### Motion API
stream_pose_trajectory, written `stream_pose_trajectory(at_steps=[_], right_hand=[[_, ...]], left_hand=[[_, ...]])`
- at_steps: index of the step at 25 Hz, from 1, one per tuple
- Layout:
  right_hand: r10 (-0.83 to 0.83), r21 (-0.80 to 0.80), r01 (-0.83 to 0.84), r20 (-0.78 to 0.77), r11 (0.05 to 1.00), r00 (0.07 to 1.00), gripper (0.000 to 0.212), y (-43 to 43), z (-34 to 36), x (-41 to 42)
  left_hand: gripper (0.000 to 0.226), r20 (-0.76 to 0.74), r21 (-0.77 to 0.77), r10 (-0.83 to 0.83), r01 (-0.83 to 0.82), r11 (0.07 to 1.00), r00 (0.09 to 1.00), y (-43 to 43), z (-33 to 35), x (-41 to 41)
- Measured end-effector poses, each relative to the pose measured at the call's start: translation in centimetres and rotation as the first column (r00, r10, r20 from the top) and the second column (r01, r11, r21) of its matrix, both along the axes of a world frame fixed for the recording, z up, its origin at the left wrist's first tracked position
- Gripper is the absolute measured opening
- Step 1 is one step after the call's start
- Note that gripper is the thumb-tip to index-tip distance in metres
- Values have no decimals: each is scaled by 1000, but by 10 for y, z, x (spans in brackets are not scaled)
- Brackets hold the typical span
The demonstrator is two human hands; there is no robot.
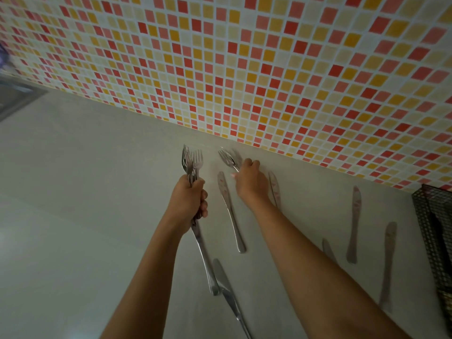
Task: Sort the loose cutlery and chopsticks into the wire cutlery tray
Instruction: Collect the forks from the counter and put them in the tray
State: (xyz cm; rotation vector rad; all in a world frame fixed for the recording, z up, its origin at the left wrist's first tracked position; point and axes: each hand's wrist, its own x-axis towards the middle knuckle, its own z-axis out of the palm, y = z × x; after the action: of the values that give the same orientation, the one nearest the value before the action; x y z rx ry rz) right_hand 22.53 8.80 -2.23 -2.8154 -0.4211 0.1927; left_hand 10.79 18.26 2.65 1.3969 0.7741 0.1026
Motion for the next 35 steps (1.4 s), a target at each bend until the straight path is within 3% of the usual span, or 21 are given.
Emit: stream_pose_trajectory(at_steps=[6, 10, 14, 17, 19, 23, 25, 28, 32, 35], right_hand=[[-8, 8, 10, -221, 1000, 975, 28, -5, 21, 5], [-40, 245, 138, -366, 960, 930, 29, -22, 42, -3], [-115, 527, 347, -422, 776, 899, 22, -52, 52, -36], [-24, 741, 444, -502, 503, 865, 11, -76, 61, -72], [28, 796, 472, -520, 380, 854, 8, -90, 63, -90], [0, 789, 553, -573, 267, 819, 9, -109, 55, -118], [-108, 786, 541, -535, 301, 838, 17, -118, 48, -131], [-231, 771, 441, -376, 459, 897, 22, -128, 36, -144], [-191, 721, 390, -345, 573, 919, 14, -134, 29, -152], [-158, 707, 395, -379, 587, 912, 9, -133, 26, -158]], left_hand=[[20, 1, 98, -10, 10, 995, 1000, -6, -3, -4], [25, 18, 97, -34, 32, 995, 999, -14, 1, -8], [23, 56, 75, -42, 38, 996, 998, -32, 2, -8], [15, 122, -48, -34, 40, 998, 992, -49, 6, -8], [13, 195, -169, -37, 71, 983, 980, -61, 7, -11], [11, 330, -379, 7, 126, 917, 944, -77, -4, -25], [11, 355, -421, 34, 127, 898, 934, -83, -11, -34], [20, 331, -458, 73, 93, 884, 941, -93, -16, -42], [24, 263, -463, 120, 16, 886, 957, -99, -18, -42], [21, 227, -426, 124, -15, 904, 966, -101, -19, -40]])
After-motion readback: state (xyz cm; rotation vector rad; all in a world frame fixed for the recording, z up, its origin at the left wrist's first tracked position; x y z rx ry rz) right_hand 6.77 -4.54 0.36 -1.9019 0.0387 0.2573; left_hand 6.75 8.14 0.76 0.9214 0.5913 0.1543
